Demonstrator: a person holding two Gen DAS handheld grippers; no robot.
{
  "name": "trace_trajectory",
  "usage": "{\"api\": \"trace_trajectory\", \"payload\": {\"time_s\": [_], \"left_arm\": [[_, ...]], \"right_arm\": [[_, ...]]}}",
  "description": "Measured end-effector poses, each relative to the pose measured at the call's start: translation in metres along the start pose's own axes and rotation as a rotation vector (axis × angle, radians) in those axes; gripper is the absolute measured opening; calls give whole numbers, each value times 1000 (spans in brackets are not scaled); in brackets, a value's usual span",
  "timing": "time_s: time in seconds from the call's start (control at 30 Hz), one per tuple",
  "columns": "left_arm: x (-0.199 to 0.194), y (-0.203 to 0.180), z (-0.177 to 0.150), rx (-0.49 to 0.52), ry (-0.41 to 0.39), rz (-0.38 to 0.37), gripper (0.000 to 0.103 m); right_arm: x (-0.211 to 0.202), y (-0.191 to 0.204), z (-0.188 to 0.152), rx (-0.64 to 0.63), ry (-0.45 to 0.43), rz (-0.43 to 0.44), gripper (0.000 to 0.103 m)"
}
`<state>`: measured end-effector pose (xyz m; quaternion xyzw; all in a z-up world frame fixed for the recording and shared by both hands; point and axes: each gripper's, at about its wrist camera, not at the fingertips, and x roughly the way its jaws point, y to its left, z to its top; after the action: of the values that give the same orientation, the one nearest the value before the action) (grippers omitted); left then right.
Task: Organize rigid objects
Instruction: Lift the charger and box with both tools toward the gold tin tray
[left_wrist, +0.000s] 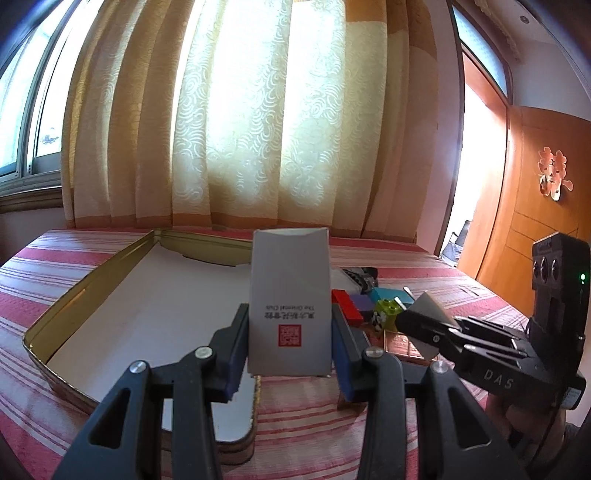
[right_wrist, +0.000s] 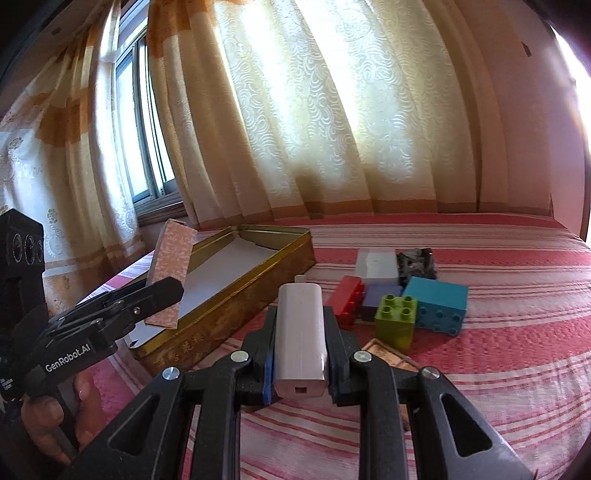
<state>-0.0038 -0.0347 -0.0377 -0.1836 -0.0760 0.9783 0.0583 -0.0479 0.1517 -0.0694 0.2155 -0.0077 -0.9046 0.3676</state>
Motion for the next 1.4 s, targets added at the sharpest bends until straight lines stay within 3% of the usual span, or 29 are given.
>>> {"api": "trace_trajectory", "payload": {"time_s": [1.4], "left_arm": [[-15,49,4,-71,-15,26,40]], "right_arm": [[24,63,-1,-97,25,162,23]]}}
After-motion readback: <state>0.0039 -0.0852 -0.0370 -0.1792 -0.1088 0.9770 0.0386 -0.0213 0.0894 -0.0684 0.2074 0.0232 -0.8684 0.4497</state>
